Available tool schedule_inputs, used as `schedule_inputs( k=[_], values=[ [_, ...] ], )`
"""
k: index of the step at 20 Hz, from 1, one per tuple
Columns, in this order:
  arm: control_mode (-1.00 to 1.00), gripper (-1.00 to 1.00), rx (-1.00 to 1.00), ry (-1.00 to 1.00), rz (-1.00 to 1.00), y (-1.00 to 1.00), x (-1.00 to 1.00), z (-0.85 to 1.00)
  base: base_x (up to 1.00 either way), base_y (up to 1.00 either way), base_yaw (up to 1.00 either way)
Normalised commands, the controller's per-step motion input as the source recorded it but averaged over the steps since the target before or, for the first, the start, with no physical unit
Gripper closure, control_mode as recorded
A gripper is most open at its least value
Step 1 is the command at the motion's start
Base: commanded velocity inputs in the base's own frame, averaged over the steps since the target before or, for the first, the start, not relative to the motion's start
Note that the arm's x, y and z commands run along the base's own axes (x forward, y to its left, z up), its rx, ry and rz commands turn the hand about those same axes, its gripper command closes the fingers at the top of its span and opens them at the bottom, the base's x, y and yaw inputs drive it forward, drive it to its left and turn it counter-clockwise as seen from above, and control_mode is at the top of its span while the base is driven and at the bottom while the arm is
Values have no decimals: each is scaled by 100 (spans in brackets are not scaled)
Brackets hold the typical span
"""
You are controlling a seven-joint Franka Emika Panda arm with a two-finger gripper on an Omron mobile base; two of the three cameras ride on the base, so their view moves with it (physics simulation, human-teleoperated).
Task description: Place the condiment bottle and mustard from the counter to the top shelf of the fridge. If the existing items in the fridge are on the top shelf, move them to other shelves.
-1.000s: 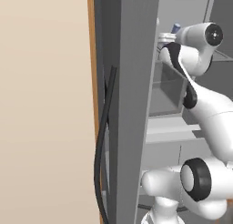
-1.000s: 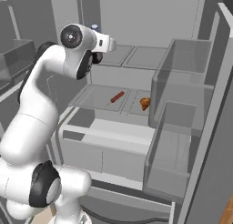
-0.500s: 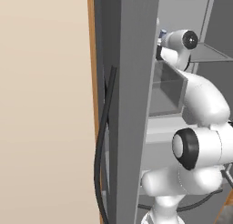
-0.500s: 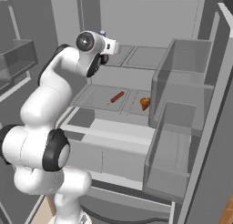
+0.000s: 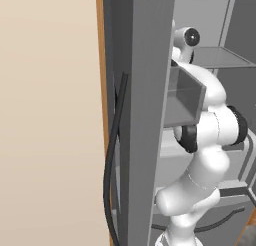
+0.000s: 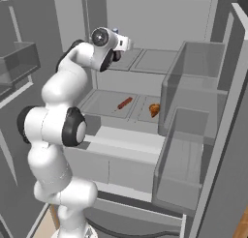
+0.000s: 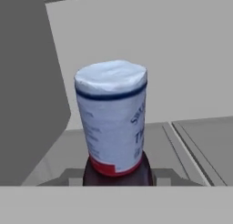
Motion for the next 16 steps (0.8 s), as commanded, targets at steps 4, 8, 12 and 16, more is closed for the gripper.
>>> schedule_inputs(
  k=[4, 8, 12, 16],
  values=[
    [-100, -100, 0, 0, 0, 0, 54, -42, 0, 0, 0],
    [-100, -100, 0, 0, 0, 0, 33, -23, 0, 0, 0],
    [-100, -100, 0, 0, 0, 0, 3, 0, 0, 0, 0],
    [-100, -100, 0, 0, 0, 0, -6, 0, 0, 0, 0]
  ],
)
